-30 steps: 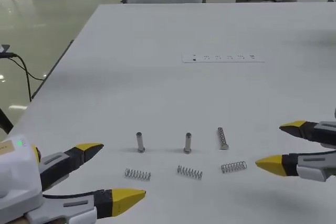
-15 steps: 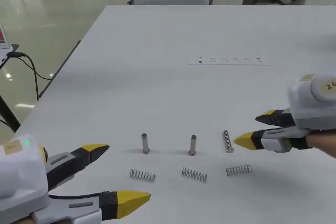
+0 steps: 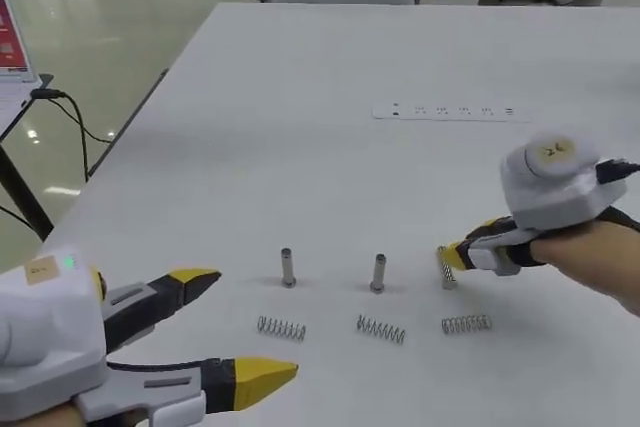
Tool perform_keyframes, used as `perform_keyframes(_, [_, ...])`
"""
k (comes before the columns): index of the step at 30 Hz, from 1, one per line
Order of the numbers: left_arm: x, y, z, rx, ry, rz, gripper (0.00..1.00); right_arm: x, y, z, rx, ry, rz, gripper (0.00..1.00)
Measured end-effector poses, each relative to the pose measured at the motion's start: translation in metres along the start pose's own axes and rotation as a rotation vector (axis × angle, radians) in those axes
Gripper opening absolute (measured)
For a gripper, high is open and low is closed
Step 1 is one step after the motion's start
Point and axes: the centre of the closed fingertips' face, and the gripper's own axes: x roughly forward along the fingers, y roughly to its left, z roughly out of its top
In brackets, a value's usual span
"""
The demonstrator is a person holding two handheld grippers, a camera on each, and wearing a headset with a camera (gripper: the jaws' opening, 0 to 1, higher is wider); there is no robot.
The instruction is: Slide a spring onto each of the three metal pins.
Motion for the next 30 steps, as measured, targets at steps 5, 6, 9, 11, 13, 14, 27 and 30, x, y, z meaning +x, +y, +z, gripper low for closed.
perform_keyframes(5, [0.000, 0.000, 0.000, -0.003, -0.002, -0.001, 0.78, 0.011, -0.004, 0.002, 0.038, 0.040, -0.017, 0.21])
perform_keyframes(6, [0.000, 0.000, 0.000, -0.004, -0.001, -0.002, 0.78, 0.012, -0.005, 0.001, 0.045, 0.049, -0.020, 0.20])
perform_keyframes(9, [0.001, -0.001, 0.000, -0.005, -0.002, -0.005, 0.78, 0.018, -0.007, 0.000, 0.063, 0.078, -0.031, 0.18])
perform_keyframes(11, [0.001, -0.001, 0.000, -0.006, -0.005, -0.005, 0.78, 0.021, -0.008, -0.002, 0.079, 0.096, -0.037, 0.18])
perform_keyframes(13, [0.001, 0.000, 0.001, -0.010, -0.008, -0.005, 0.77, 0.023, -0.009, -0.005, 0.089, 0.117, -0.039, 0.18])
perform_keyframes(14, [0.000, 0.000, 0.001, -0.015, -0.011, -0.005, 0.77, 0.024, -0.010, -0.005, 0.097, 0.120, -0.047, 0.19])
perform_keyframes(27, [0.000, 0.002, 0.003, -0.030, -0.024, -0.001, 0.75, 0.033, -0.011, -0.009, 0.171, 0.209, -0.086, 0.14])
perform_keyframes(30, [0.000, 0.002, 0.003, -0.031, -0.023, -0.001, 0.75, 0.032, -0.011, -0.012, 0.141, 0.242, -0.107, 0.11])
